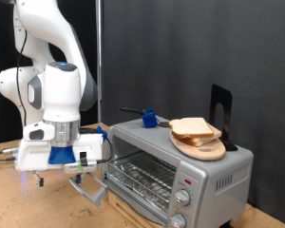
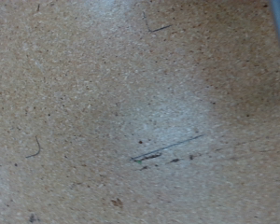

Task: Make a piece of toast with the oven

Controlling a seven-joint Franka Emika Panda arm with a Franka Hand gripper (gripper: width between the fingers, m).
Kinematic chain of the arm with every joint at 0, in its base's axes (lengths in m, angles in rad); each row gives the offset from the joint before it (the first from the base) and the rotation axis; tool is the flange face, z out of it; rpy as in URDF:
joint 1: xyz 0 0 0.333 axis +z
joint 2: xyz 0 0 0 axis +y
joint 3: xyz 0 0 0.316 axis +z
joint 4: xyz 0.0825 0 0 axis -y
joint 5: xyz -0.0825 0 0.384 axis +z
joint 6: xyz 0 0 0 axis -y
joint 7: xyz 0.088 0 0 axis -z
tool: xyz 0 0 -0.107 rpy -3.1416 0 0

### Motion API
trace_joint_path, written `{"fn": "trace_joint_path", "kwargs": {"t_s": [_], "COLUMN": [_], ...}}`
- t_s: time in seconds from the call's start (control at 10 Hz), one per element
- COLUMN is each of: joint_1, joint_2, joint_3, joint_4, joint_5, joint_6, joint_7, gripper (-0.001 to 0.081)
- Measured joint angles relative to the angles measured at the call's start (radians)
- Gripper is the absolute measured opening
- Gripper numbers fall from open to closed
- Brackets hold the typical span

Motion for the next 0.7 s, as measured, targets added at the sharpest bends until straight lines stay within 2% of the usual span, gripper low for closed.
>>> {"fn": "trace_joint_path", "kwargs": {"t_s": [0.3,0.7], "joint_1": [-0.009,-0.009], "joint_2": [0.054,0.168], "joint_3": [-0.014,-0.031], "joint_4": [0.015,0.046], "joint_5": [-0.025,-0.059], "joint_6": [0.011,0.081], "joint_7": [0.080,0.146], "gripper": [0.0806,0.0806]}}
